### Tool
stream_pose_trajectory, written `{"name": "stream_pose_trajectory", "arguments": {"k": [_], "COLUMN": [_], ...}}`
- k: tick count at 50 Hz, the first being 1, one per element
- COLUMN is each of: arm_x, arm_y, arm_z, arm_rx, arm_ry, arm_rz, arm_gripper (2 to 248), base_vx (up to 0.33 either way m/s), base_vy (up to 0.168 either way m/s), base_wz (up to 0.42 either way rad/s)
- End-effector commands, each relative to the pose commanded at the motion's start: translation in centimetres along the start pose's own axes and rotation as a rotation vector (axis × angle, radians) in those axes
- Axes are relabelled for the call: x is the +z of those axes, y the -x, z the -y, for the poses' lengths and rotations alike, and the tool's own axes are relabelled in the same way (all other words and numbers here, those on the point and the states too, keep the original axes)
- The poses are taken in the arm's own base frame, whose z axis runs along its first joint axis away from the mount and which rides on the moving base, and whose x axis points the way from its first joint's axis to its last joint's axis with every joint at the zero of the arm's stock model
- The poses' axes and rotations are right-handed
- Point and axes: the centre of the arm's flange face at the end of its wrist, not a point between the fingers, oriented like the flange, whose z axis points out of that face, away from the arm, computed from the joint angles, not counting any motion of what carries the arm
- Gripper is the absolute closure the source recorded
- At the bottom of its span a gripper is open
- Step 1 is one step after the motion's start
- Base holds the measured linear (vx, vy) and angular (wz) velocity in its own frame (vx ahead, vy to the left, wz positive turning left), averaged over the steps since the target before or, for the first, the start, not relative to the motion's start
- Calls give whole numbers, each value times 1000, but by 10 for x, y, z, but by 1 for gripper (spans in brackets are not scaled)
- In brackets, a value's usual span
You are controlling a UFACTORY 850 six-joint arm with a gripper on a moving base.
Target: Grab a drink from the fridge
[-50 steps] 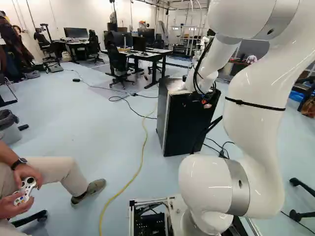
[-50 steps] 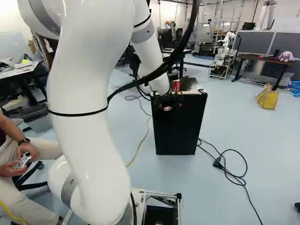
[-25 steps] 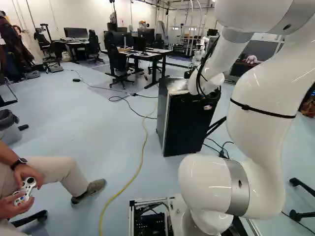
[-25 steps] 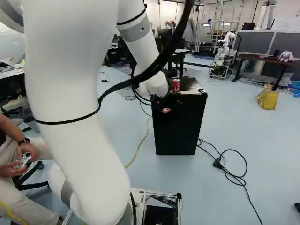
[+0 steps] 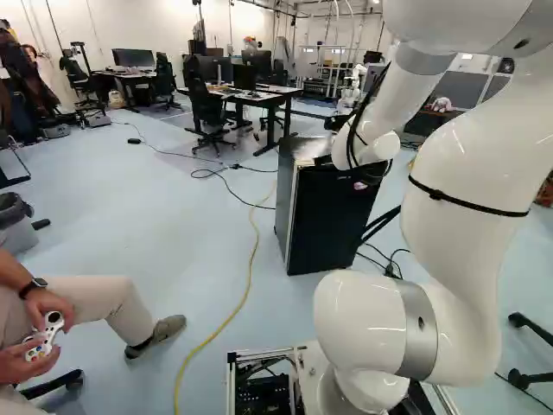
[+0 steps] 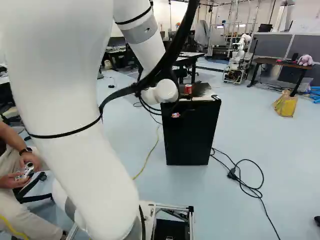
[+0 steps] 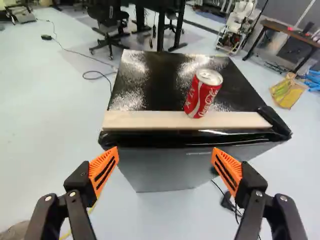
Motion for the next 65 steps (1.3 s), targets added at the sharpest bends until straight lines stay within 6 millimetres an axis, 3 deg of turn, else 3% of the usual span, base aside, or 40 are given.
{"name": "stream_pose_trajectory", "arguments": {"k": [29,65], "arm_x": [10,75], "arm_y": [-20,-16], "arm_z": [-6,-35], "arm_rx": [72,241], "arm_ry": [21,129], "arm_rz": [-174,-244], "arm_gripper": [3,3], "base_vx": [0,0], "base_vy": [0,0], "base_wz": [0,0]}}
